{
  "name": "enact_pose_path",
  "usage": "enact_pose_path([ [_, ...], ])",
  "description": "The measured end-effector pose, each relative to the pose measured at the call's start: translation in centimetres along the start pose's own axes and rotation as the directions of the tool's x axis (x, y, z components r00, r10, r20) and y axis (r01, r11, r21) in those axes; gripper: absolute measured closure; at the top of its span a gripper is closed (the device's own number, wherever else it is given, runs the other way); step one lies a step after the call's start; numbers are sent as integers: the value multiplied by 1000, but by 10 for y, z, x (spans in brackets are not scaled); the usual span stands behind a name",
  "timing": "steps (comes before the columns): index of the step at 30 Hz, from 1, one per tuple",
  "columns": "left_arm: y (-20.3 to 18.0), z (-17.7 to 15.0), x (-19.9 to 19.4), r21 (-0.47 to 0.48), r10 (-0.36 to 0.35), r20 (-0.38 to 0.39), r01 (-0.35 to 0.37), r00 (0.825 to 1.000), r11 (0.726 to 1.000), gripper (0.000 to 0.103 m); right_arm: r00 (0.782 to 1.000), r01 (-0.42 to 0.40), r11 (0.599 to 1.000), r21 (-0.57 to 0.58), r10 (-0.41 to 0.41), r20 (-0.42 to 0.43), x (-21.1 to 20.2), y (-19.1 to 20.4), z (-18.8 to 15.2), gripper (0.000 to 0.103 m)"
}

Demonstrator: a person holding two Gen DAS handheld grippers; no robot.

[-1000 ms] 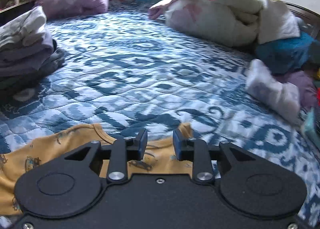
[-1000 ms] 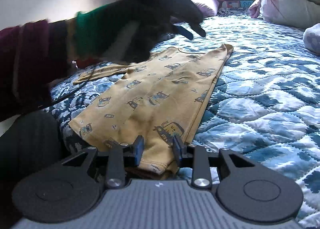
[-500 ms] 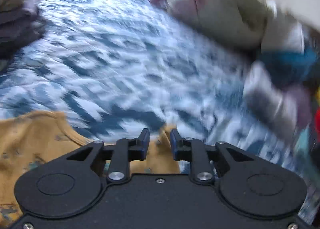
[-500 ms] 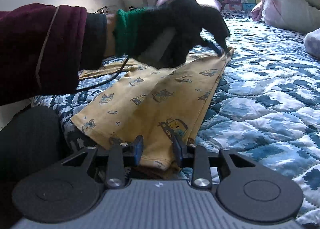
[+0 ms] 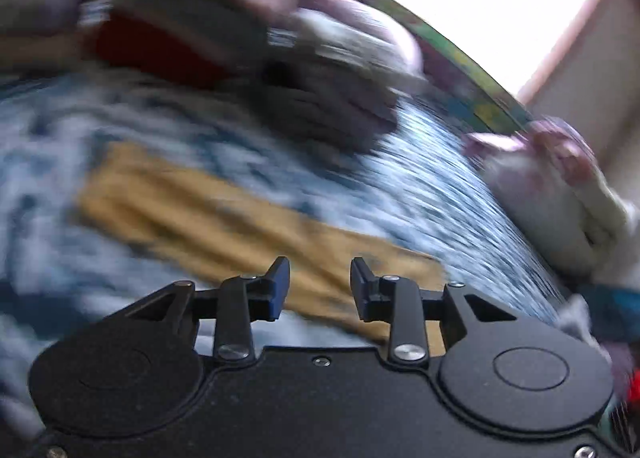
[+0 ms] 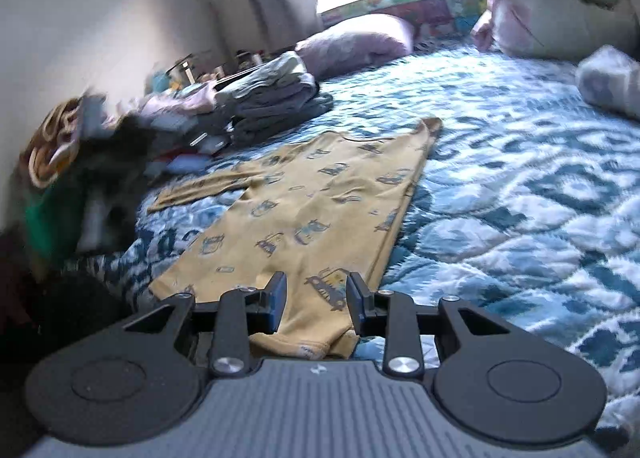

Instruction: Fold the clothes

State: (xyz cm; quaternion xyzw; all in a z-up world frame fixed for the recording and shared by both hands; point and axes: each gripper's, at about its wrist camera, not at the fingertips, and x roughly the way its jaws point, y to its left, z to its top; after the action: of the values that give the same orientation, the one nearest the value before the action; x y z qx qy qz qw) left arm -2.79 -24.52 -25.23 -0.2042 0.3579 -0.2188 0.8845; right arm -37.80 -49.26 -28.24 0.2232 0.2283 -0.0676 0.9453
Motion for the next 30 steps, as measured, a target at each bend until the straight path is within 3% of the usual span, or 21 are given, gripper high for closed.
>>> enact_pose_path([
  [3, 48, 16, -11, -146, 85, 39, -78, 996, 986, 64, 1000, -4, 997, 80, 4, 3, 3, -8, 3, 68],
  [6, 88, 28, -15, -248, 112, 45, -98, 993, 964, 62, 1000, -15, 987, 159, 12, 19, 5, -13, 6, 68],
  [9, 116, 36, -8, -343, 66, 41, -48, 997, 938, 62, 999, -28, 973, 229, 21, 35, 10, -18, 9, 63],
  [12, 125, 45, 5, -362, 27, 53, -6, 998, 932, 62, 999, -31, 960, 278, 20, 42, 16, -22, 11, 63],
  [16, 121, 56, 24, -302, -5, 37, 16, 999, 953, 62, 999, -25, 948, 317, 13, 37, 23, -25, 11, 62],
  [19, 117, 61, 32, -251, 6, 26, 1, 1000, 968, 69, 1000, -19, 947, 321, 12, 26, 27, -25, 11, 62],
  [21, 112, 61, 35, -203, 18, 12, -15, 1000, 979, 91, 1000, -14, 948, 319, 9, 18, 29, -25, 10, 62],
  [23, 109, 59, 38, -168, 45, 2, -44, 999, 985, 95, 1000, -11, 949, 316, 7, 15, 31, -25, 10, 62],
  [26, 101, 60, 34, -91, 123, 6, -122, 992, 988, 92, 1000, -12, 949, 314, 7, 18, 32, -26, 12, 62],
  [27, 93, 60, 31, -40, 165, 27, -164, 986, 986, 73, 1000, -12, 949, 314, 6, 19, 32, -26, 12, 62],
  [28, 84, 61, 25, 8, 208, 57, -209, 976, 978, 66, 1000, -12, 949, 315, 6, 21, 32, -26, 13, 62],
  [30, 66, 58, 7, 80, 180, 83, -186, 980, 979, 62, 1000, -13, 949, 314, 6, 22, 31, -27, 16, 61],
])
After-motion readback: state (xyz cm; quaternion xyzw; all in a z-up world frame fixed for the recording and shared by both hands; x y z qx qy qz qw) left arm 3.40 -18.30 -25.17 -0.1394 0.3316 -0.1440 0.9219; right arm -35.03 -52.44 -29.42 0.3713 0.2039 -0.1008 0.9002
